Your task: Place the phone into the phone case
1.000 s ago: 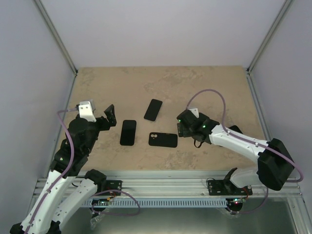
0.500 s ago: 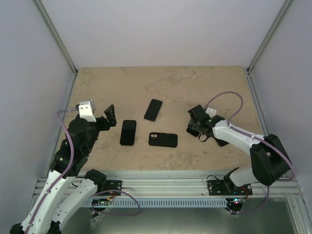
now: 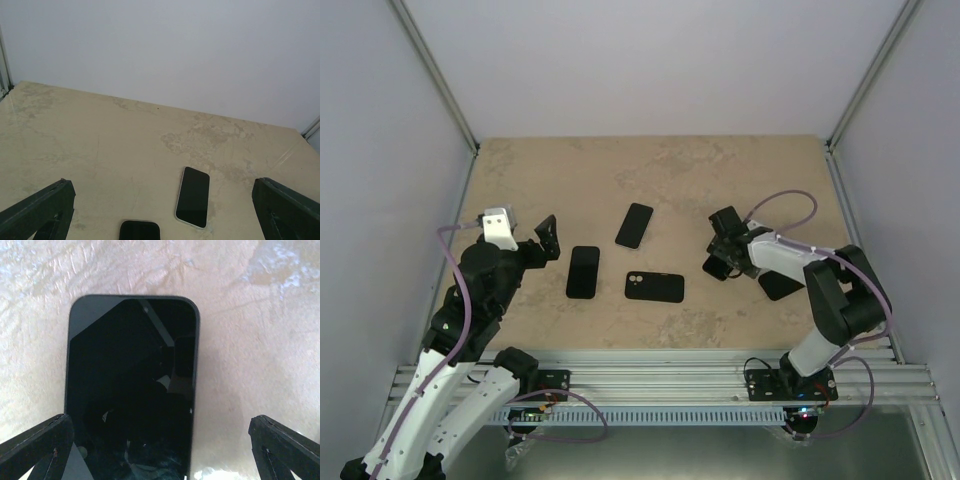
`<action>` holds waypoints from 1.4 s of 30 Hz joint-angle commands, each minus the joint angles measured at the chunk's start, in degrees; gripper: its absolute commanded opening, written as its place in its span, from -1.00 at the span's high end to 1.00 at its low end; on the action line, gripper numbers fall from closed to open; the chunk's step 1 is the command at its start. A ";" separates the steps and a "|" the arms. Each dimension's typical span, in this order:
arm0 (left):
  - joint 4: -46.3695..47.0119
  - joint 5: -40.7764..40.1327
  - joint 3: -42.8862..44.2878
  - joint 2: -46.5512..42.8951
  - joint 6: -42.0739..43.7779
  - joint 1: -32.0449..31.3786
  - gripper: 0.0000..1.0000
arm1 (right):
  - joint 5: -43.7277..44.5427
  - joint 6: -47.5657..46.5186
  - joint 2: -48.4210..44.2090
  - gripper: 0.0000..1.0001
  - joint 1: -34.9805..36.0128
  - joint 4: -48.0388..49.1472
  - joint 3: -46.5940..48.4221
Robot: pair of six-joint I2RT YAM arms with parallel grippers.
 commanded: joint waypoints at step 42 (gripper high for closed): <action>1.78 1.56 -0.69 -0.43 0.13 0.31 -0.99 | -5.22 -6.06 12.92 -0.89 0.90 -7.02 4.78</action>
